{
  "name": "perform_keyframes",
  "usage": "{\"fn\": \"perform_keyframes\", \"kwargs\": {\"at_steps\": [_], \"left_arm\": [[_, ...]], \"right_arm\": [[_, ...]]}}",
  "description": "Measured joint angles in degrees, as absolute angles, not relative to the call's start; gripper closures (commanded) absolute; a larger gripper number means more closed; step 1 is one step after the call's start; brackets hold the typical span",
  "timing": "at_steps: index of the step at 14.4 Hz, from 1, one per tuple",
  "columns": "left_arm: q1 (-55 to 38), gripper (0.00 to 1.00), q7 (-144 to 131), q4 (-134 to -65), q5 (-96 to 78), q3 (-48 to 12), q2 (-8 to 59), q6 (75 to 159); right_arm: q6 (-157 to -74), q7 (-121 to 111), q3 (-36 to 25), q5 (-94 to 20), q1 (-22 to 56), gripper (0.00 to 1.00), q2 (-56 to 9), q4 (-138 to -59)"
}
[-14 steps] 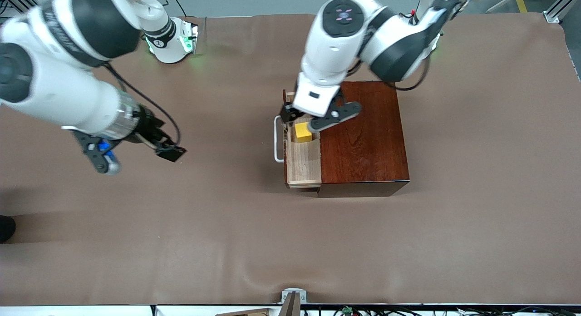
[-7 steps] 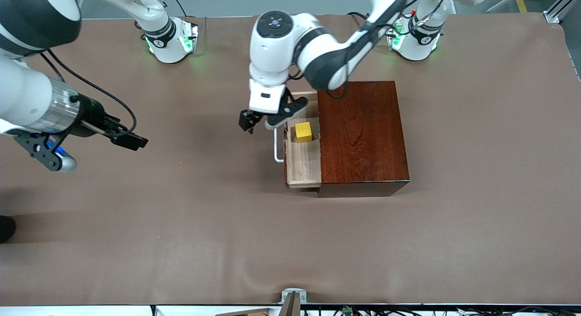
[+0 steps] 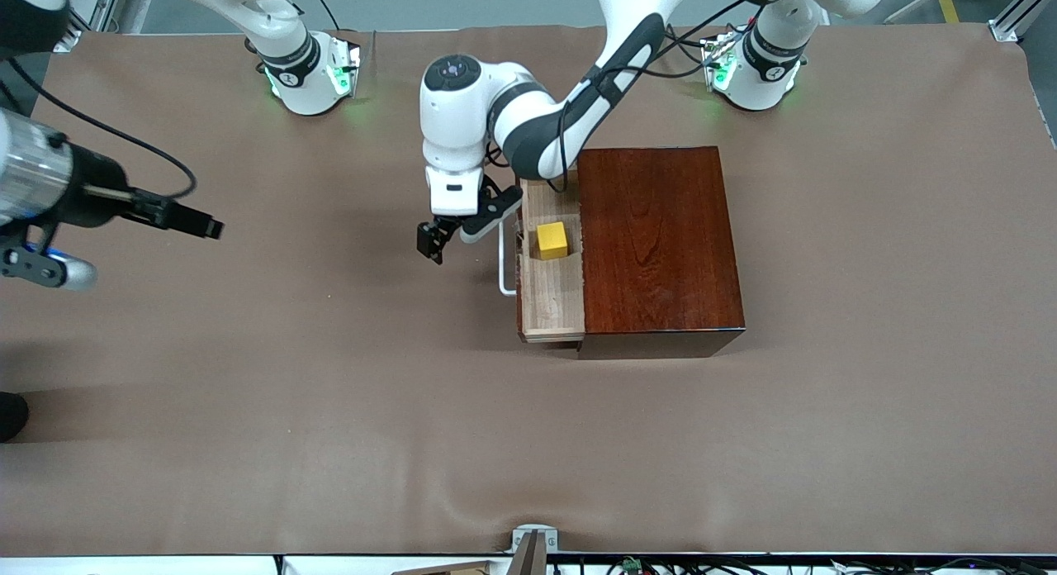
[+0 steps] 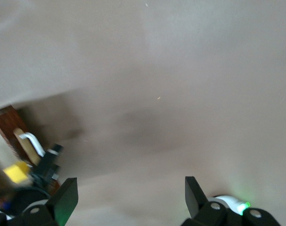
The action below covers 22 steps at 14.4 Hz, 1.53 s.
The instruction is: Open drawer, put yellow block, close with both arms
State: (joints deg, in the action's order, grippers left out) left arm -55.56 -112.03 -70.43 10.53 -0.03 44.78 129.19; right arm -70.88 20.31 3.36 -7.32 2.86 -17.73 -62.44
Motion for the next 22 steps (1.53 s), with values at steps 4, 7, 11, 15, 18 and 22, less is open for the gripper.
{"fn": "perform_keyframes", "kwargs": {"at_steps": [4,7,11,15,18,22], "left_arm": [[-56.53,0.0,-115.66,-70.43,10.53,2.41,46.77,129.12],[-57.22,0.0,-117.75,-70.4,10.53,3.28,46.98,129.0],[-57.22,0.0,-119.33,-70.3,10.53,3.73,46.98,127.34],[-57.14,0.0,-120.35,-69.52,10.53,4.37,46.87,124.87],[-57.11,0.0,-120.68,-69.02,10.53,4.48,46.68,120.97],[-56.81,0.0,-120.78,-68.79,10.53,4.7,46.68,118.22]], "right_arm": [[-69.15,5.35,3.36,-2.7,2.39,0.0,-14.2,-62.73],[-68.69,1.4,3.35,-2.34,1.06,0.0,-12.23,-65.18],[-72.89,-2.06,3.39,-2.34,0.06,0.0,-8.62,-72.77],[-79.3,-3.38,4.05,-2.34,0.08,0.0,-1.49,-84.06],[-80.43,-7.32,3.9,-2.26,0.06,0.0,1.01,-86.79],[-81.06,-8.08,3.83,-2.01,-0.02,0.0,1.33,-86.34]]}}
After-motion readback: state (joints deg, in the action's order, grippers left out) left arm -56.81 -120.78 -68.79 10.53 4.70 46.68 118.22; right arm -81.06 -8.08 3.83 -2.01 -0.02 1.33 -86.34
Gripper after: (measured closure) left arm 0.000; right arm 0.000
